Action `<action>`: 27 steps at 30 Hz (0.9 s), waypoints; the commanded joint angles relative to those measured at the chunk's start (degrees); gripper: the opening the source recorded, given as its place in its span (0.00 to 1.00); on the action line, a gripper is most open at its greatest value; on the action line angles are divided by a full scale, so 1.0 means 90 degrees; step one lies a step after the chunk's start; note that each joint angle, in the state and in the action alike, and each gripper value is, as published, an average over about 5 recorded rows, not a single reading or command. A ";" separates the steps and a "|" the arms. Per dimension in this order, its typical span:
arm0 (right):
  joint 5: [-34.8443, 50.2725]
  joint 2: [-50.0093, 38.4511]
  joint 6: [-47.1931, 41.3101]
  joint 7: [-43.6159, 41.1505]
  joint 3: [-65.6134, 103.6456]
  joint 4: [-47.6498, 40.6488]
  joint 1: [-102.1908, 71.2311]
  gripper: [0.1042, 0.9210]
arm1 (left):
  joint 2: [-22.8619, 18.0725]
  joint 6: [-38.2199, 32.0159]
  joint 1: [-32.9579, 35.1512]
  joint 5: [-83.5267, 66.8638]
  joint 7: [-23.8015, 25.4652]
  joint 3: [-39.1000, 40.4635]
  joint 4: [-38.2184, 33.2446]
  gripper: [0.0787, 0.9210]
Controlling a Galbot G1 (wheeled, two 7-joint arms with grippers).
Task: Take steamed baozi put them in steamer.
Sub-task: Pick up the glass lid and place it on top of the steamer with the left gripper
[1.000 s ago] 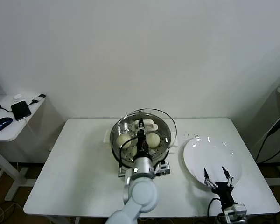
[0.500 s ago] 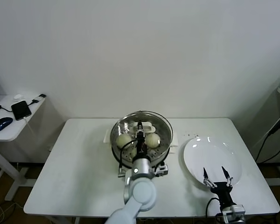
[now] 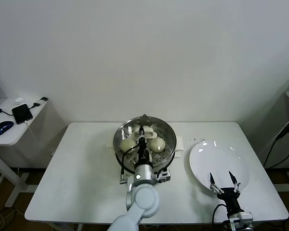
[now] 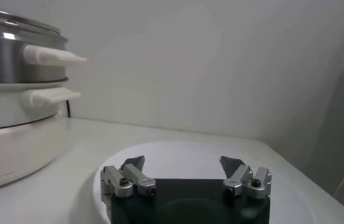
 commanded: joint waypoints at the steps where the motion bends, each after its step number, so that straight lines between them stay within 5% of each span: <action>1: -0.0021 0.0023 0.0006 -0.0012 -0.0010 0.0011 0.0003 0.88 | 0.0014 0.0045 0.0020 -0.0091 -0.0028 -0.0040 0.0080 0.07; 27: -0.0146 0.0163 0.0139 -0.0033 -0.0063 -0.0094 0.0050 0.88 | -0.0086 -0.0038 -0.0100 0.0001 -0.0082 0.0114 0.0186 0.07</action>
